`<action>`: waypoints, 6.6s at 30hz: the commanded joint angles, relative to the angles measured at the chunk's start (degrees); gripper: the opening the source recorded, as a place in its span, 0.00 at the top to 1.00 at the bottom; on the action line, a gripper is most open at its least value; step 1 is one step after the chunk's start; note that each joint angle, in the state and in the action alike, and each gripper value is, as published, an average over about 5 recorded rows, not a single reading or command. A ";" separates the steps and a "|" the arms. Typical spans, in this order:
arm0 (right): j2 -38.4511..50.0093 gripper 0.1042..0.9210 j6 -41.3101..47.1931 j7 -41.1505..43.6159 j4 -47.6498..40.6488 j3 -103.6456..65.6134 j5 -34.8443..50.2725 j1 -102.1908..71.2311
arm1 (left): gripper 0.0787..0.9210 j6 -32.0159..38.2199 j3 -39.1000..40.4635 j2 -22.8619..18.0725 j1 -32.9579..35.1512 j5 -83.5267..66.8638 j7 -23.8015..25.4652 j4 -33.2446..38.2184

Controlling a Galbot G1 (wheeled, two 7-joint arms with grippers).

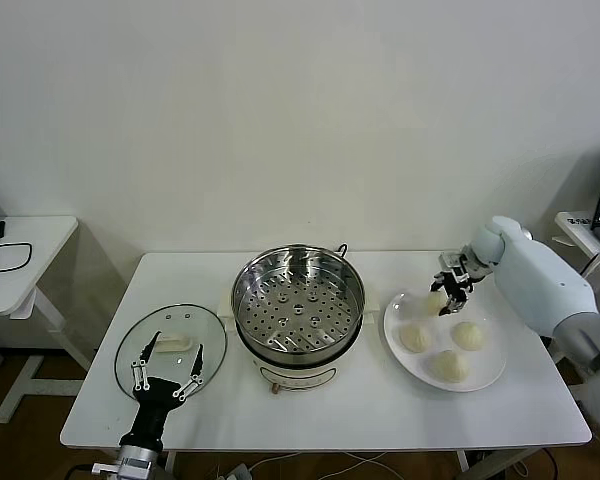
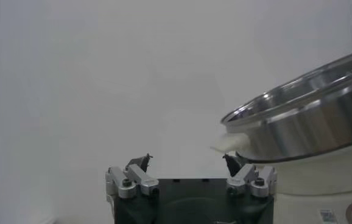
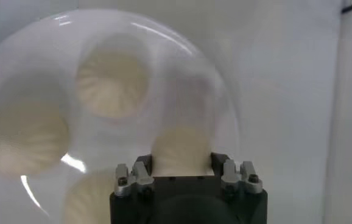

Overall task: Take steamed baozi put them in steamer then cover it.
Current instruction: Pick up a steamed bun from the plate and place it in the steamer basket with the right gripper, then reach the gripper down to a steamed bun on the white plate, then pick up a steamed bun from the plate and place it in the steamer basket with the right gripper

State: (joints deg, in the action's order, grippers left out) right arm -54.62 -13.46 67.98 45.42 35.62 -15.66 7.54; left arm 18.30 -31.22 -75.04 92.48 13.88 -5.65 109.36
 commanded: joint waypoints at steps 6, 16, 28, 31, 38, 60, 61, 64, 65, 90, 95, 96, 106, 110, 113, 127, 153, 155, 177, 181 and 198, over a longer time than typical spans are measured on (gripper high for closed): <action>-7.47 0.33 -18.75 0.17 20.51 17.36 9.75 21.06 | 0.12 -0.03 0.23 0.25 0.09 0.04 -0.08 0.17; -18.54 0.35 -28.35 -0.54 21.10 18.97 -3.63 16.53 | 0.12 0.36 -0.17 0.40 0.26 -0.15 -0.21 0.28; -23.66 0.35 -29.89 -2.29 13.33 15.84 -16.04 8.15 | 0.12 0.58 -0.65 0.42 0.14 -0.73 -0.30 0.47; -24.42 0.35 -29.85 -2.56 11.78 15.30 -17.05 7.28 | 0.12 0.56 -0.75 0.41 0.20 -0.79 -0.31 0.64; -25.64 0.33 -29.54 -2.98 9.78 14.31 -18.62 6.23 | 0.12 0.70 -1.18 0.38 0.32 -0.89 -0.37 0.66; 0.27 0.12 -3.13 11.35 27.72 19.41 17.43 22.10 | 0.12 0.34 -1.31 0.32 0.30 -1.12 -0.59 1.43; 2.25 0.12 0.03 10.99 27.62 20.74 20.71 23.24 | 0.12 0.26 -1.25 0.31 0.31 -1.07 -0.58 1.54; 7.90 0.12 9.38 9.70 25.83 24.06 28.27 24.96 | 0.12 0.04 -1.00 0.27 0.26 -0.91 -0.53 1.84; 9.60 0.12 11.48 9.22 25.19 25.07 29.70 24.84 | 0.12 -0.03 -0.89 0.24 0.24 -0.87 -0.51 1.94; 13.20 0.12 19.60 -4.51 16.60 24.35 28.33 -0.05 | 0.12 -0.17 0.37 0.03 -0.34 -0.38 -0.56 1.81; 10.36 0.12 19.23 -5.13 13.61 23.12 27.52 -1.42 | 0.12 -0.01 0.15 -0.11 -0.21 -0.38 -0.61 1.64; 9.88 0.12 19.13 -5.13 13.12 23.01 27.38 -1.53 | 0.12 0.03 0.09 -0.13 -0.17 -0.38 -0.63 1.60; 5.65 0.12 18.14 -5.17 8.24 21.79 25.41 -2.30 | 0.12 0.30 -0.39 -0.19 0.01 -0.46 -0.72 1.37; 4.79 0.12 17.79 -4.98 7.04 21.71 24.65 -2.42 | 0.12 0.39 -0.43 -0.22 0.07 -0.46 -0.74 1.32; 4.35 0.12 17.77 -5.00 6.64 21.70 24.55 -2.46 | 0.12 0.53 -0.56 -0.17 0.10 -0.48 -0.76 1.15; 6.46 0.28 18.00 -3.91 10.46 23.12 24.20 0.56 | 0.12 0.73 -0.53 -0.09 -0.05 -0.55 -0.80 1.01; -13.90 0.36 25.15 3.65 22.86 43.54 51.30 39.19 | 0.12 0.10 0.81 0.20 -1.01 -0.59 -0.76 1.81; -17.57 0.36 26.23 1.79 22.30 44.78 53.23 38.84 | 0.12 0.19 0.91 0.24 -1.08 -0.58 -0.77 1.67; -31.35 0.37 30.80 -6.91 16.67 51.83 54.96 27.89 | 0.12 1.60 1.13 0.75 -1.24 -1.02 -1.10 0.82; -31.69 0.37 30.94 -7.63 16.13 51.75 54.39 26.26 | 0.12 1.70 0.98 0.95 -1.21 -1.05 -1.13 0.62; -29.58 0.18 31.02 -8.79 17.10 49.95 53.01 25.93 | 0.12 1.75 0.67 0.99 -1.44 -1.19 -1.26 0.14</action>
State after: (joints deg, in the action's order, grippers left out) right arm -84.86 17.36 59.96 61.20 86.06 37.53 33.40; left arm 20.05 -30.55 -74.07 91.05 12.71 -6.89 109.53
